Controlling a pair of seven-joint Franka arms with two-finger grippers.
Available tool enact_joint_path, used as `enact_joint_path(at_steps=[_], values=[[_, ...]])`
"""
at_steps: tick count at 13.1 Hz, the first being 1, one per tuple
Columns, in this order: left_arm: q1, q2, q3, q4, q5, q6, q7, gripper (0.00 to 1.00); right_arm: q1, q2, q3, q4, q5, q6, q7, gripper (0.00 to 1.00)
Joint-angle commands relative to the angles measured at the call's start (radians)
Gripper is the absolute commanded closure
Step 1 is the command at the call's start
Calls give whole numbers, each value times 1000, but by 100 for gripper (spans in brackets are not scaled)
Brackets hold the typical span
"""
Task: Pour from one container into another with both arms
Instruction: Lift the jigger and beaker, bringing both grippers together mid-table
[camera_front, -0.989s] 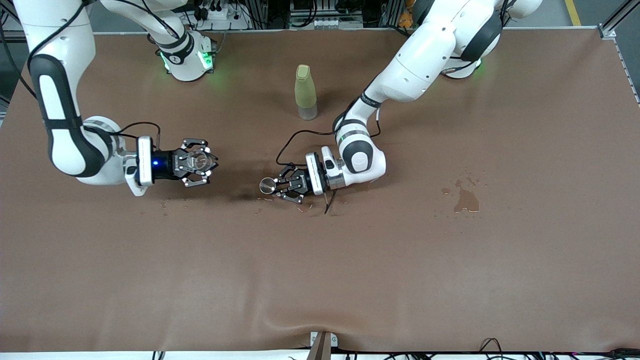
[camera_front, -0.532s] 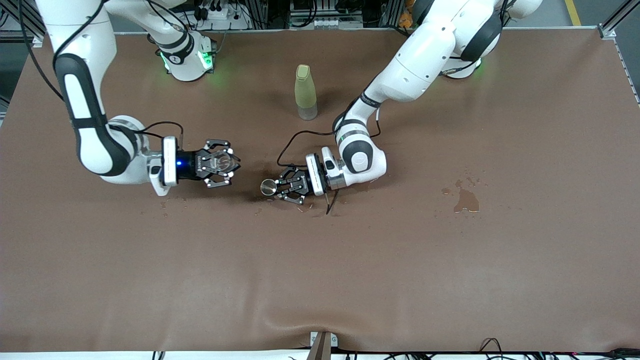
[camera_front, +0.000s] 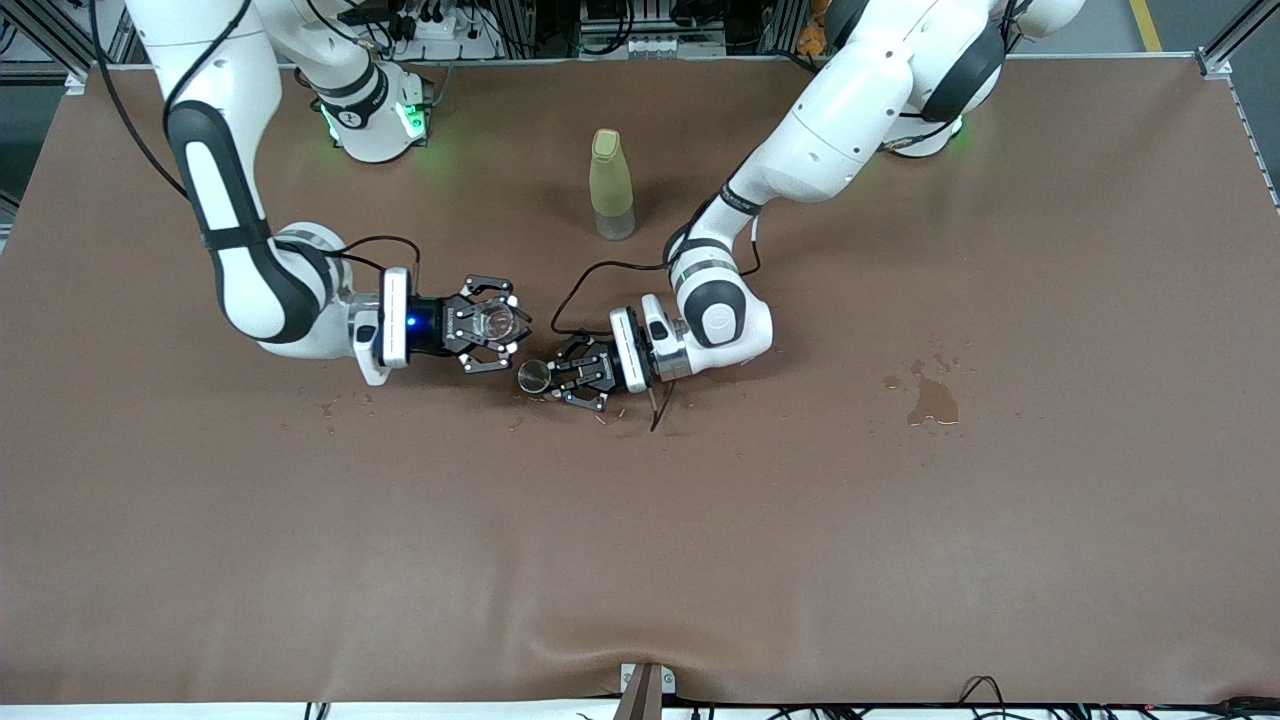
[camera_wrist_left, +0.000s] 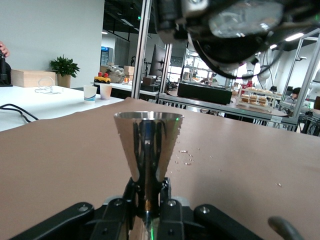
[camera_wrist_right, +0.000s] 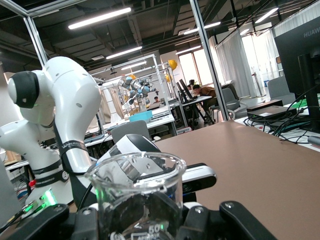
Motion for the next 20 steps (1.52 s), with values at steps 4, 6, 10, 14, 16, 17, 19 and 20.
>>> enact_joint_path(at_steps=[4,6,10,14,16,17,19,20], values=[[3,-80,26,-26,82,64,-109,100,83,12,2,-16,146,41,-44,100],[3,-97,26,-50,82,78,-106,100,84,15,4,-16,161,40,-52,100],[37,-128,23,-129,103,72,-36,100,81,15,4,-16,161,38,-63,100],[46,-116,15,-135,99,-1,-8,100,78,15,4,-16,161,40,-63,100],[63,-108,12,-138,85,-51,24,100,76,15,4,-16,161,38,-63,100],[63,-106,12,-137,82,-60,24,100,76,15,4,-16,161,40,-63,100],[64,-106,12,-130,62,-80,27,100,76,15,4,-16,163,40,-63,100],[61,-105,12,-129,39,-86,35,100,76,15,4,-16,163,40,-63,100]])
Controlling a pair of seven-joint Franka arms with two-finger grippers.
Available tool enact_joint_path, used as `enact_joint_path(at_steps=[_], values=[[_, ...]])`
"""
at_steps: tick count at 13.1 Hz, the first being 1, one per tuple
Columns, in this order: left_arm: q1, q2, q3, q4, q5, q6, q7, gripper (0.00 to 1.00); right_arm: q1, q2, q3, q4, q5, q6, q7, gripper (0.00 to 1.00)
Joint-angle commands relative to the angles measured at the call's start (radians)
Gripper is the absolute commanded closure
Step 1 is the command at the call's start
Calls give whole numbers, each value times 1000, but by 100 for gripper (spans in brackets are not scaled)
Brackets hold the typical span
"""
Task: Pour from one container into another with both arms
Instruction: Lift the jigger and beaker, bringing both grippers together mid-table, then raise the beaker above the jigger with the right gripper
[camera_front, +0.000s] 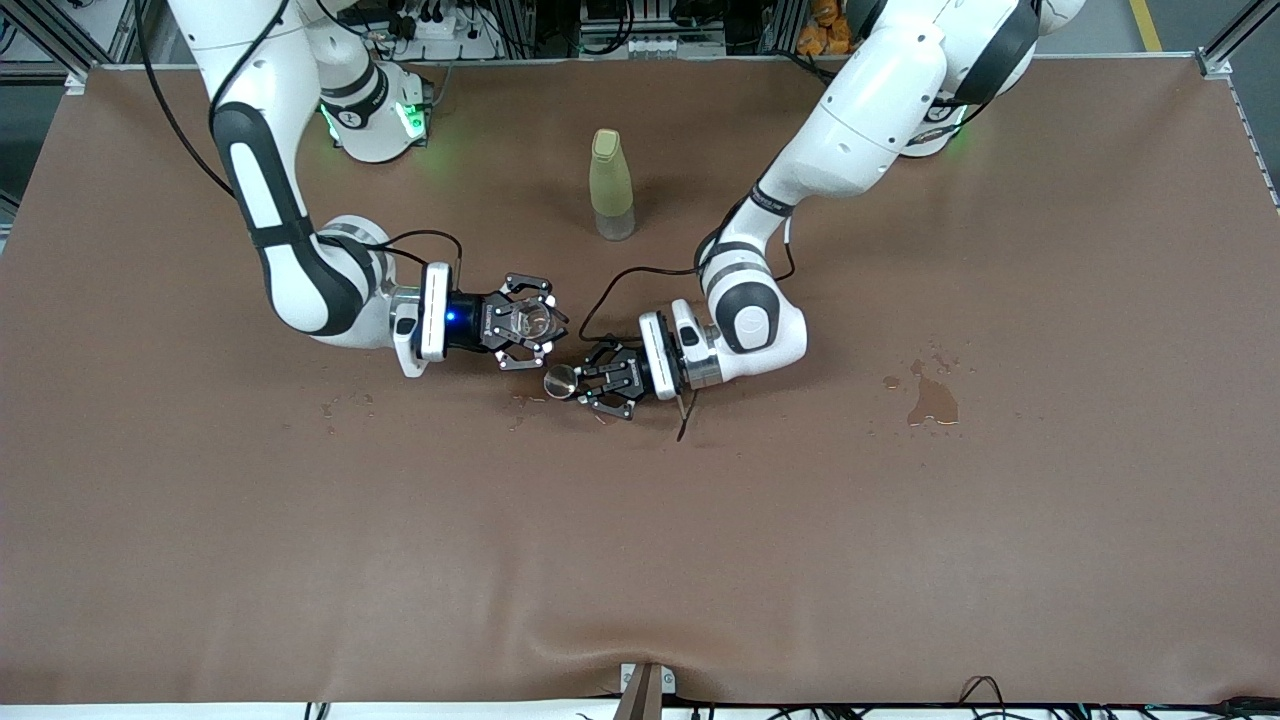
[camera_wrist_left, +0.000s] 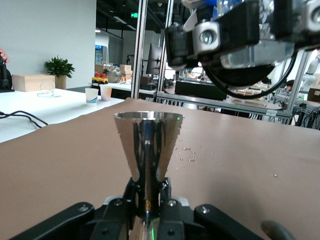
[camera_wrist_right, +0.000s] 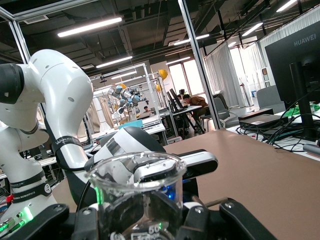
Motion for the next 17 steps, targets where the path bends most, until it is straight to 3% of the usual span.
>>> enact_joint_path(at_steps=[1,17], values=[[9,-15,-12,-17,-64,-24,69,100,-2,-4,1,-8,28,-2,-14,100],[-20,45,-10,-3,-80,-55,139,100,9,20,27,-13,81,44,-12,100]])
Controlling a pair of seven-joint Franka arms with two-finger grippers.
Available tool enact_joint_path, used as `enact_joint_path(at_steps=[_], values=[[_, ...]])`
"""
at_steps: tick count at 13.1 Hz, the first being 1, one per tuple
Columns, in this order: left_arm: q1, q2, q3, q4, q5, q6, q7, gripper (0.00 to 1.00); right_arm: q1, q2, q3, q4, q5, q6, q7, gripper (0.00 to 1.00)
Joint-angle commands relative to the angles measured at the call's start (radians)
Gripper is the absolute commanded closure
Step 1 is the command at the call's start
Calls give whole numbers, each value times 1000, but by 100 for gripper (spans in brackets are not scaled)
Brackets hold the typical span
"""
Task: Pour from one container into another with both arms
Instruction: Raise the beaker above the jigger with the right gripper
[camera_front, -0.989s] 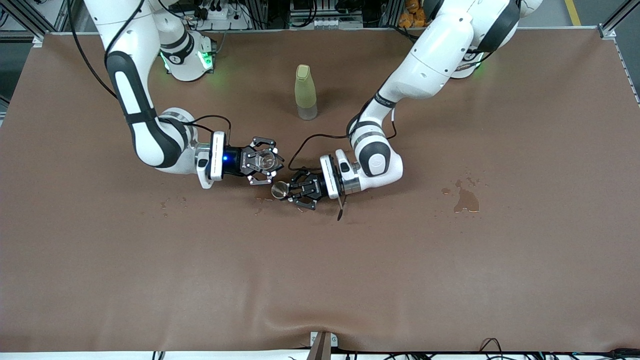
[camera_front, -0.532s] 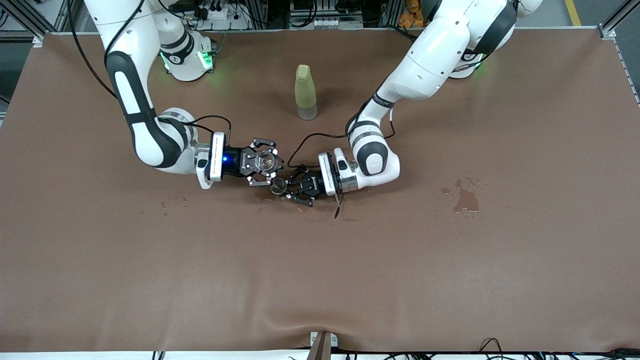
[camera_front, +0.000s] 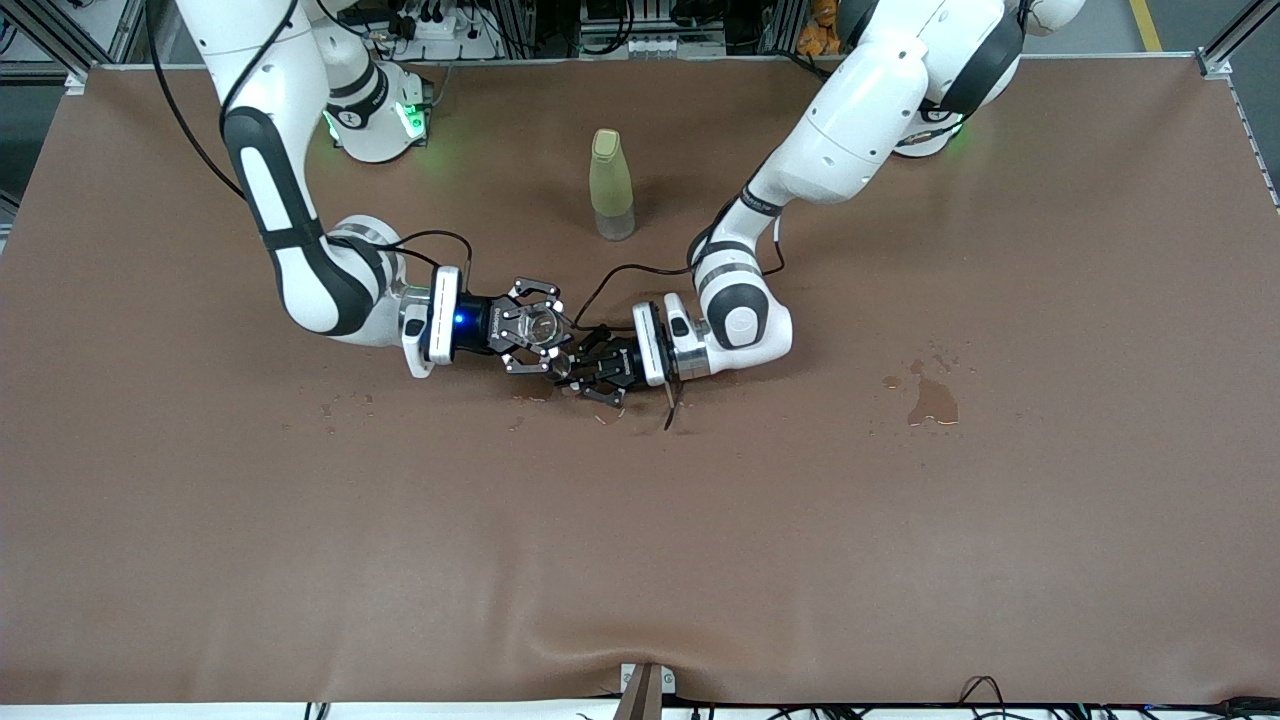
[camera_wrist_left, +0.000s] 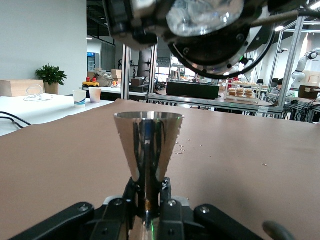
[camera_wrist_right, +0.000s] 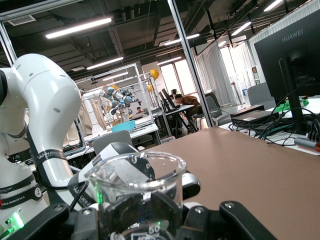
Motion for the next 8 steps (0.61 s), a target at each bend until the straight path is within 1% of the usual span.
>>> enact_joint_path(at_steps=[1,8], values=[[5,-3,-2,12,-39,-11,28,100,14,9,1,-16,33,3,-11,100],[-1,0,-4,13,-57,-11,30,100,15,12,1,-27,34,5,12,100]])
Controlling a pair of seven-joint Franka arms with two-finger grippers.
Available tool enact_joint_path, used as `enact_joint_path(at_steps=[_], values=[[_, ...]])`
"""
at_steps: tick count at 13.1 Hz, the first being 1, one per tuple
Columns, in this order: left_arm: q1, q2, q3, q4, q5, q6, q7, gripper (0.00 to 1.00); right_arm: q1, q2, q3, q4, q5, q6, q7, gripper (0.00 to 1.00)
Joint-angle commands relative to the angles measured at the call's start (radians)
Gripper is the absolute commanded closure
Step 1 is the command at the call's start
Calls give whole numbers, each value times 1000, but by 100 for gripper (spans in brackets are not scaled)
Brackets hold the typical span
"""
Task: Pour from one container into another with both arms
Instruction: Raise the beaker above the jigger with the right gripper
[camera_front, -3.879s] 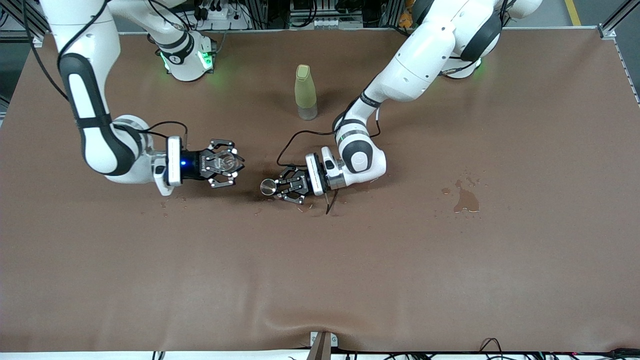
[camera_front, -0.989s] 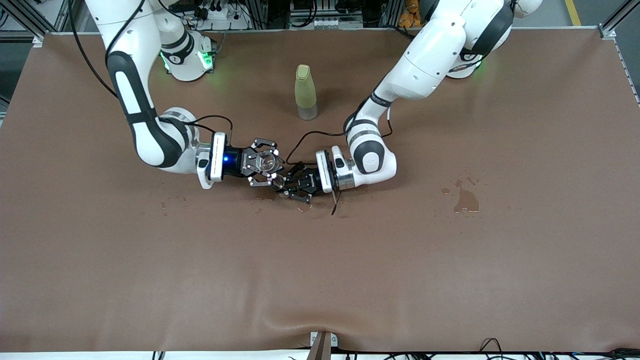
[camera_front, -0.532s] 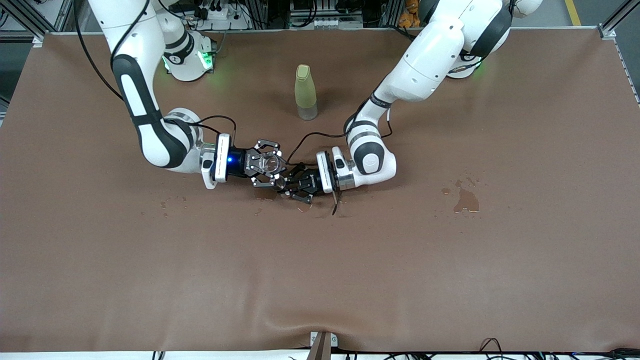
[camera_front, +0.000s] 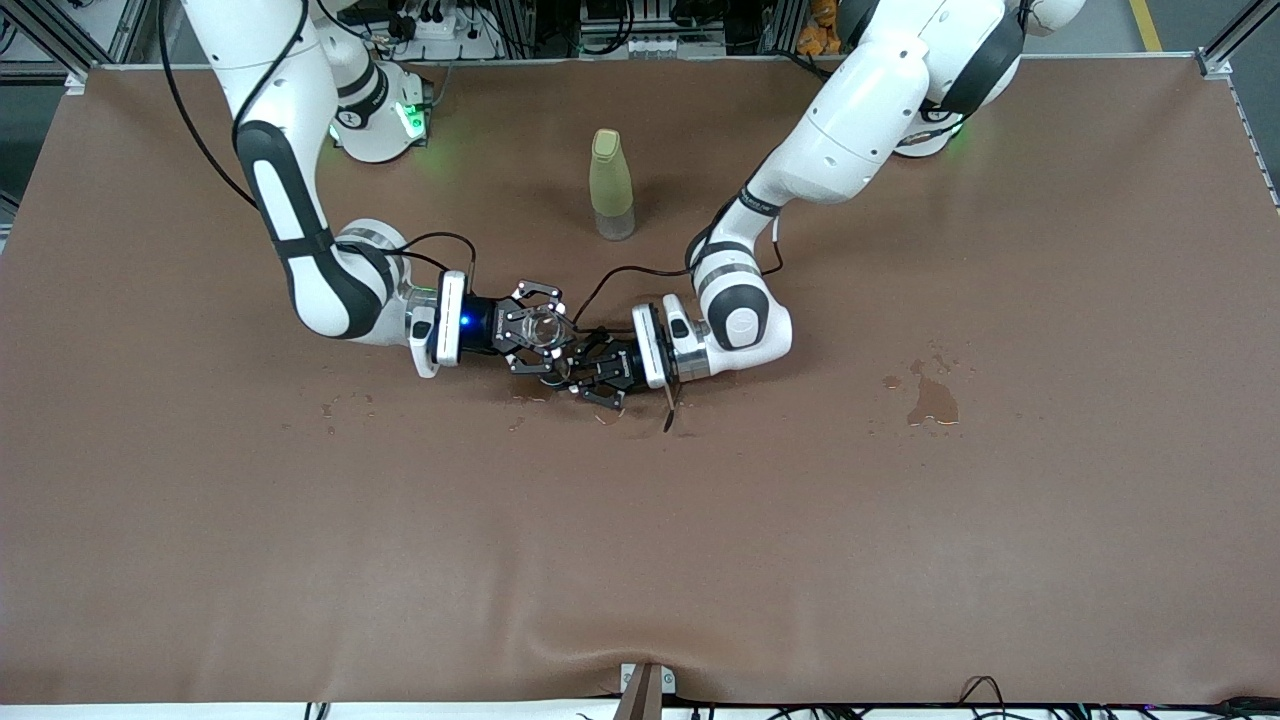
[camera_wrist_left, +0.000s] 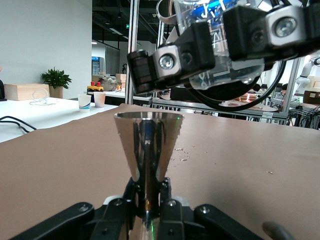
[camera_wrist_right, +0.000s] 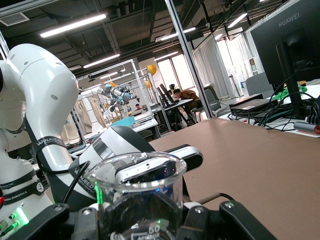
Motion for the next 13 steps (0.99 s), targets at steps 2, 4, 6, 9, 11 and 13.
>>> enact_joint_path(at_steps=[2,4,6,9,11,13], values=[[-2,0,-3,4,-36,-8,30,100,15,-13,-5,-13,28,1,92,100],[-4,-1,-3,4,-44,-8,30,100,15,-22,-5,-11,28,1,158,100],[-4,-1,-3,4,-44,-8,30,100,15,-23,-5,-10,28,-1,186,100],[-5,0,-3,4,-50,-8,30,100,15,-37,-5,-11,26,-7,237,100],[-5,0,-3,4,-55,-8,30,100,15,-51,-5,-13,25,-5,290,100],[-5,0,-2,4,-53,-8,30,100,15,-65,-6,-16,19,-5,332,100]])
